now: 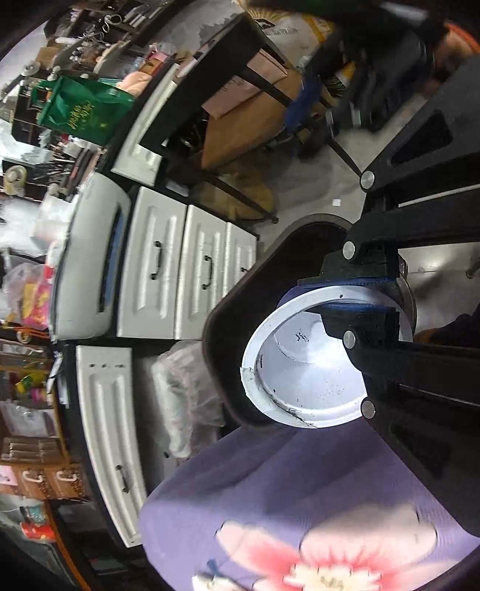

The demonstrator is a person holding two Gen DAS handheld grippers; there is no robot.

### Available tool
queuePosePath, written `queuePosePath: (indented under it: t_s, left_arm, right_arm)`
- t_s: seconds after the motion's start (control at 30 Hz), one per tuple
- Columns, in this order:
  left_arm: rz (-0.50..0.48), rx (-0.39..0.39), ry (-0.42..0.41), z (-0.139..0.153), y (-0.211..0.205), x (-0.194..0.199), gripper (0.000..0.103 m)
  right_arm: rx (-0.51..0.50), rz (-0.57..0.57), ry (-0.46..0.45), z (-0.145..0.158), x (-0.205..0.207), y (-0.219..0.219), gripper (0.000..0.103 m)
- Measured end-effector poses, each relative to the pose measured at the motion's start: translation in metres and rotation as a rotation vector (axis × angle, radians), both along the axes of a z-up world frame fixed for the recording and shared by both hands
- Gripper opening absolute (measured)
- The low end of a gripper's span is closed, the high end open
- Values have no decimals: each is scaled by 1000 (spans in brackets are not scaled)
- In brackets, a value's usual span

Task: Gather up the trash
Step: 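Carry the yogurt cup and yellow mesh to the bin and release both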

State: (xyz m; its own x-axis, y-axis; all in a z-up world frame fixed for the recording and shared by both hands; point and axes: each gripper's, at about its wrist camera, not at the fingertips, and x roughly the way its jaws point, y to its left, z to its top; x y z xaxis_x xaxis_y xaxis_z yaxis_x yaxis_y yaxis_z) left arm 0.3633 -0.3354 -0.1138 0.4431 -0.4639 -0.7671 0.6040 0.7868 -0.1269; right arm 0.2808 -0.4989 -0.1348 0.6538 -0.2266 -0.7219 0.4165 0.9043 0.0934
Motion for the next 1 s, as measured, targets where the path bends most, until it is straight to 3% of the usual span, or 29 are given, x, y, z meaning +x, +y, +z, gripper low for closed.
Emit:
queuePosePath:
  t_s: [0.27,0.4,0.5,0.83,1.0]
  left_arm:
    - [-4,45,38,-23,-23,10,11]
    - [9,50,14,-23,-24,9,46]
    - [12,41,-14,-18,-22,7,59]
    - [-1,12,-33,3,-7,-15,66]
    - [-47,-25,-58,28,9,-35,72]
  right_arm:
    - [-17,-53,-43,17,-26,-20,58]
    - [-5,-61,-59,20,-28,-22,59]
    - [-5,-61,-72,22,-29,-20,59]
    - [-1,-45,-95,32,-29,-12,59]
    - [18,-8,-100,36,-26,-5,60]
